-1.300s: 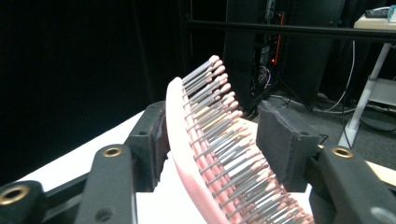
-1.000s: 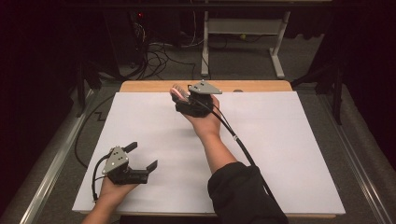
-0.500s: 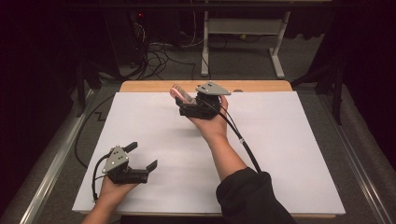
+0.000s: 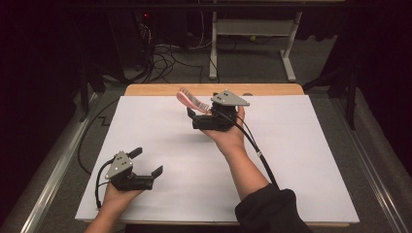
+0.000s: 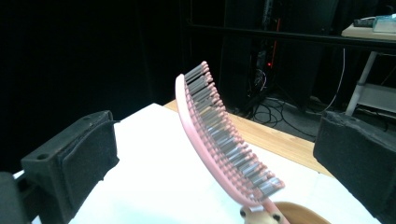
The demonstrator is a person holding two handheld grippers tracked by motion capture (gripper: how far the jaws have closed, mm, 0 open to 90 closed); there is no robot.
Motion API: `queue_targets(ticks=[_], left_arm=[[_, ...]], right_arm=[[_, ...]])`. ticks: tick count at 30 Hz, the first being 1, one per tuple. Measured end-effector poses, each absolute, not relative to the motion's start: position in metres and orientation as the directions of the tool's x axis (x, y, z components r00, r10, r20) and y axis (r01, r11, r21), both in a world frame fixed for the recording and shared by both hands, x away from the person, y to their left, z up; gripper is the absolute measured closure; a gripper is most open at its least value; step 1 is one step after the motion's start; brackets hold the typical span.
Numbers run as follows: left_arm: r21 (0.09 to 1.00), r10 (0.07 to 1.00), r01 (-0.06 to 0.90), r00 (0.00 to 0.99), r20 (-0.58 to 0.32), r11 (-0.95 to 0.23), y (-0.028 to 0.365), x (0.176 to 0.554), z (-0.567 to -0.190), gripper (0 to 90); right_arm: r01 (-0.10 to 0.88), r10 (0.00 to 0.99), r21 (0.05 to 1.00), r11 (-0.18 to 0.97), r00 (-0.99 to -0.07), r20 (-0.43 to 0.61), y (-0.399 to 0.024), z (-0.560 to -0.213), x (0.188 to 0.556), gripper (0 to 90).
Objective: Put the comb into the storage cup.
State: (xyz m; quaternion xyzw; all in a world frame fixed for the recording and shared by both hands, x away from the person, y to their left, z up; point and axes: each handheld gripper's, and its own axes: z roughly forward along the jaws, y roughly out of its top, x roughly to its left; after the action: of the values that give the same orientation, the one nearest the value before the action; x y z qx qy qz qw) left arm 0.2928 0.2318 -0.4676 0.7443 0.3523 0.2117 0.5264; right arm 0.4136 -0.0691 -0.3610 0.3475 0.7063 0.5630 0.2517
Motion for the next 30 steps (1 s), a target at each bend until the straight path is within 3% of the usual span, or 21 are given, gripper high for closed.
queue_targets(ticks=[10, 30], left_arm=[[0.931, 0.750, 0.309, 0.659, -0.062, -0.195, 0.231, 0.293, -0.468, 0.0], [0.930, 0.767, 0.326, 0.636, -0.083, -0.170, 0.239, 0.296, -0.470, 0.0]], right_arm=[[0.204, 0.777, 0.969, 0.140, -0.629, 0.020, -0.094, -0.374, 0.390, 0.5], [0.307, 0.813, 0.935, 0.175, -0.581, 0.039, -0.164, -0.448, 0.361, 0.5]])
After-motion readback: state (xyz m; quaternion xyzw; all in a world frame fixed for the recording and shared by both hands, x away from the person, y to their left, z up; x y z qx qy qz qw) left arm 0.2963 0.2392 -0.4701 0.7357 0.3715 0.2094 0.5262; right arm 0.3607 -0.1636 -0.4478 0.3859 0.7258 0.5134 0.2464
